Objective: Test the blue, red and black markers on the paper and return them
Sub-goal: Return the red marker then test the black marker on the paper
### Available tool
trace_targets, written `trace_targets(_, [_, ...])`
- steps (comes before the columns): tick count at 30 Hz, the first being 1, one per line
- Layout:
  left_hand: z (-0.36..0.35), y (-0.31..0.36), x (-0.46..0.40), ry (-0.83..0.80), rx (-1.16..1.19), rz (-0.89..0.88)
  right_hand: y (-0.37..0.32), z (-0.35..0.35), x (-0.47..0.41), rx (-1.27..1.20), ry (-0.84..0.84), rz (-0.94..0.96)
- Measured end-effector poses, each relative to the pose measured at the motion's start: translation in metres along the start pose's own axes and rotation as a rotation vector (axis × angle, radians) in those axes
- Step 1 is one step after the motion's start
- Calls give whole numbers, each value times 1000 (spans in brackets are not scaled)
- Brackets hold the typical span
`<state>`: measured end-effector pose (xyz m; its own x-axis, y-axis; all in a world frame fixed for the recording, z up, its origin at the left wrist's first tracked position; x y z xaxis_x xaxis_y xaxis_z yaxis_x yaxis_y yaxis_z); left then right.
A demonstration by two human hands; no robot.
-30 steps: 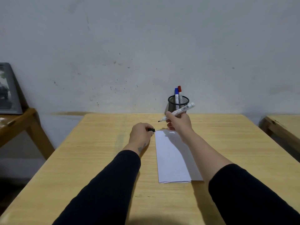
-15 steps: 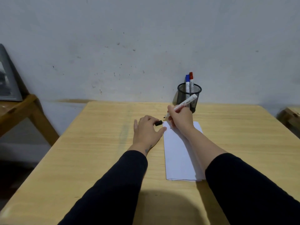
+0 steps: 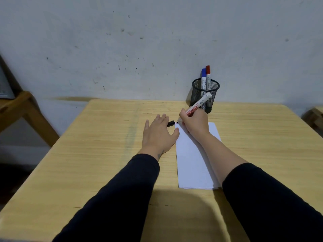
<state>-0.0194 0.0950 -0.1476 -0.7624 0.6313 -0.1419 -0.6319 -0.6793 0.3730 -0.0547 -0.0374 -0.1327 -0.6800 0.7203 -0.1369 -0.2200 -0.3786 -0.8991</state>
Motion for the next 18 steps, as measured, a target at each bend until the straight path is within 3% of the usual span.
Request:
trace_targets(11, [0, 1, -1, 9, -2, 3, -1, 1, 0, 20, -5, -25])
trace_targets(18, [0, -1, 1, 62, 100, 1, -14, 21, -4, -497, -107, -291])
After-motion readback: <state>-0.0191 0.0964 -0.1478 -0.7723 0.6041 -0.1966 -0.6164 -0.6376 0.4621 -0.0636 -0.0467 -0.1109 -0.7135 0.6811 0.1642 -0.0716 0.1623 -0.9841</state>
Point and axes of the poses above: each hand's wrist, its own x-axis away from the middle knuckle, its own z-axis out of the back of the hand, y = z × x, the point moved 1 cm from there along -x, towards the middle knuckle, and after that the axes turned 5 degrees about -z, right-handed, at the moved point
